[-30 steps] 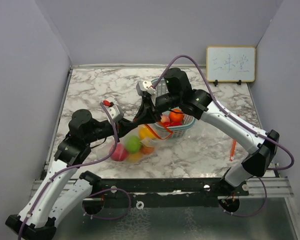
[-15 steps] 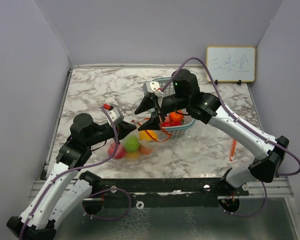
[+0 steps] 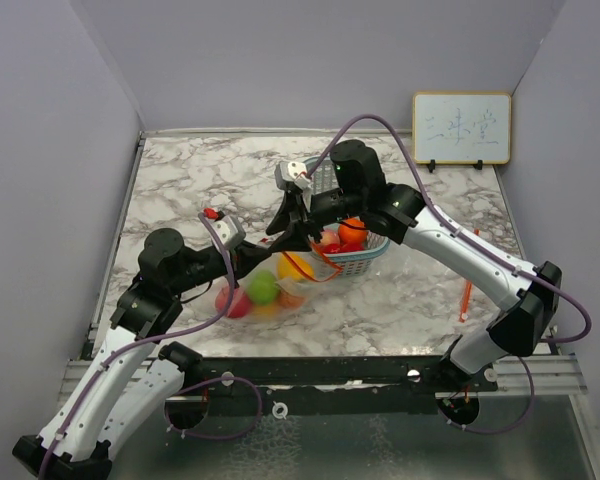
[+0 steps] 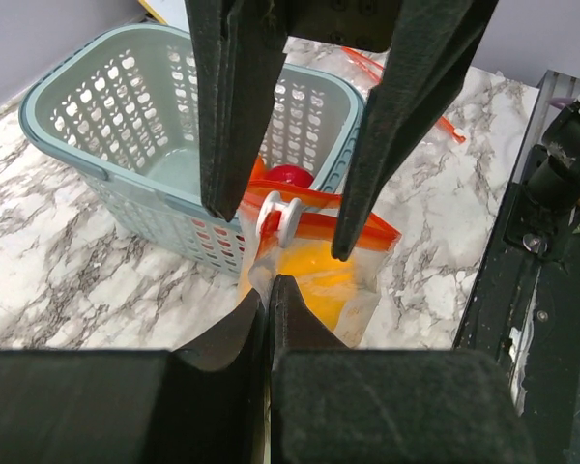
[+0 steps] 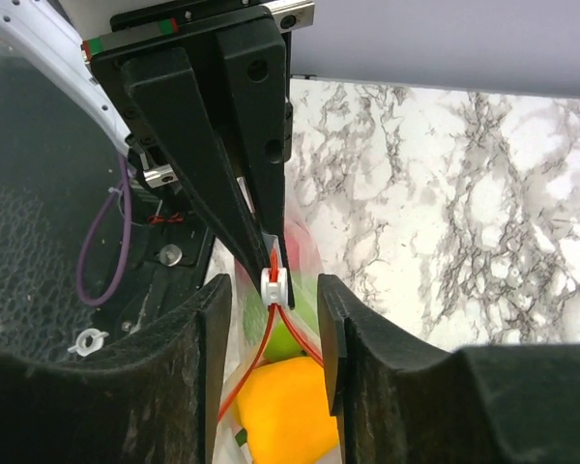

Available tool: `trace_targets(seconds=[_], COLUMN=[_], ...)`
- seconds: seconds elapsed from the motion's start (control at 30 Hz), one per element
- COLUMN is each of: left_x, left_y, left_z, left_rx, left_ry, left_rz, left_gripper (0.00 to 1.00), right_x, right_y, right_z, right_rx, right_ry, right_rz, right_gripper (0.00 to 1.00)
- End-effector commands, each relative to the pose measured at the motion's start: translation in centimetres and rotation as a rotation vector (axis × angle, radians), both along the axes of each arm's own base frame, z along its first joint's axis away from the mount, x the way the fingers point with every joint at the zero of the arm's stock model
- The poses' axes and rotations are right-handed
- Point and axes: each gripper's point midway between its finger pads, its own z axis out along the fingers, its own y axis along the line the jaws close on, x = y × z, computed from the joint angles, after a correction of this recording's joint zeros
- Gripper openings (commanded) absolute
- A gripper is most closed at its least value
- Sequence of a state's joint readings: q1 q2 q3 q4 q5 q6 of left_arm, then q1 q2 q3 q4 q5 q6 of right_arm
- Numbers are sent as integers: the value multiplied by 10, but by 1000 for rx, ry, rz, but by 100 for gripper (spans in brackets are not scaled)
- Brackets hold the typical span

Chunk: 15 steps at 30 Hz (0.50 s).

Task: Place the food in the zip-top bag and seal the zipper
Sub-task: Zip the zipper food storage bag at the center of the board.

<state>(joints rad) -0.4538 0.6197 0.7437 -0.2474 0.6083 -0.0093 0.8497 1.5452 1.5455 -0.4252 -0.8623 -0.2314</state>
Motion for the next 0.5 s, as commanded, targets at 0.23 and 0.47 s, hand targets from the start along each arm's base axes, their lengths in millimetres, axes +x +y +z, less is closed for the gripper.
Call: trace_targets(seconds=[0.23,0.47], left_x=[5,8], left_y=[2,6], left_z=[7,13], left_rx=[-21,-26], left_ry=[-35,-46], left_rz=[32,61], left_gripper=[0,0], right_x=[-7,-4], right_y=[4,3], right_z=[15,7], right_rx=[36,10], right_ry=[20,18], right_rz=[42,24], right_gripper=[15,2])
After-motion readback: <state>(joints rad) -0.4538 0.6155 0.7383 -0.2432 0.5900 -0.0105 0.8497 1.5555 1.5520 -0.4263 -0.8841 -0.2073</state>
